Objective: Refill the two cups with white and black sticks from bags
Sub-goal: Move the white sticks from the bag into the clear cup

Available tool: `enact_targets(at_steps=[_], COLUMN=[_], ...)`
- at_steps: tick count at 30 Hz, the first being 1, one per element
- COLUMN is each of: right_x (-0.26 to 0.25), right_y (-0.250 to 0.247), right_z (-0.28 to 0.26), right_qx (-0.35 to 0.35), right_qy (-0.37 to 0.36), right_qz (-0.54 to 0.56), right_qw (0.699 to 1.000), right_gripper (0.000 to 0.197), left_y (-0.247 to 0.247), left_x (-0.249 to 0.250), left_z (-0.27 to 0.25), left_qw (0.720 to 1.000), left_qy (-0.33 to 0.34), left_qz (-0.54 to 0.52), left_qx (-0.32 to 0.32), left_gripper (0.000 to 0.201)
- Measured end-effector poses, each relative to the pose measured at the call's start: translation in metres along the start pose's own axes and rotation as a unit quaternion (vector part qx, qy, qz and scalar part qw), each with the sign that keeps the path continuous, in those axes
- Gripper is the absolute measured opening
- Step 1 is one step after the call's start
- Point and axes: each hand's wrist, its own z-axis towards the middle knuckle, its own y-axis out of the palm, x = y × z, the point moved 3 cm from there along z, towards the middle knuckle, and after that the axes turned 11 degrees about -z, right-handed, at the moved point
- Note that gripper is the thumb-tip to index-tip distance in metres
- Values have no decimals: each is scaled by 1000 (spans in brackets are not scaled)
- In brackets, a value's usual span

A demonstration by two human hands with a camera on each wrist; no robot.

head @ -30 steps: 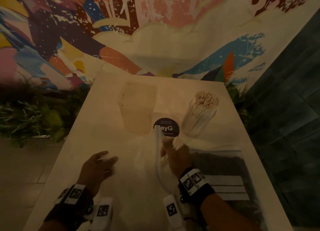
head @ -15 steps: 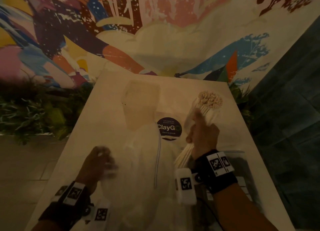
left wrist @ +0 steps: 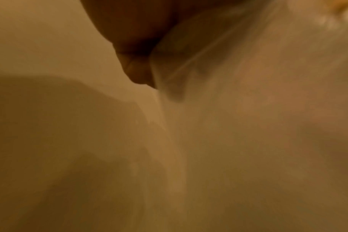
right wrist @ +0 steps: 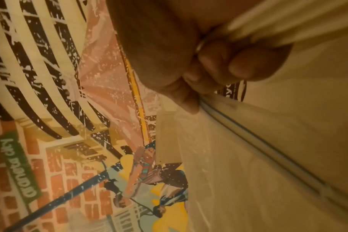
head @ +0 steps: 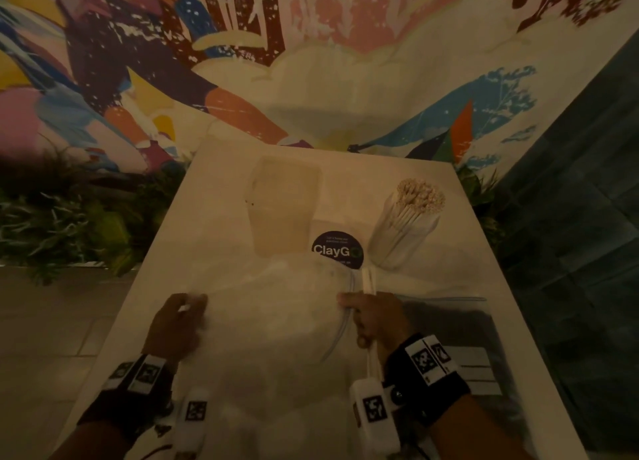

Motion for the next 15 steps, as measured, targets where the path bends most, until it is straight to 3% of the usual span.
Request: enact_targets(at_steps=[4, 7, 9, 12, 15], right_x=[21, 41, 48, 49, 43], right_y=[1, 1, 7, 24, 41], right_z=[-11, -19, -23, -28, -28], right_qx=[-43, -77, -133, -199, -154], right_qy=[53, 78, 90, 55, -15], right_qz=[-39, -71, -97, -156, -236], right_qw=[997, 991, 982, 966, 959], right_gripper=[46, 64, 51, 37, 31], left_y=[-7, -16, -21, -20, -15], left_x=[2, -2, -5, -4, -9], left_z=[-11, -22, -32, -47, -54], left_qw=[986, 966, 953, 938, 932], left_qy=[-139, -219, -250, -277, -269], left_qz=[89, 132, 154, 185, 203], left_qx=[-23, -51, -71, -97, -134], left_gripper=[76, 76, 82, 74, 59])
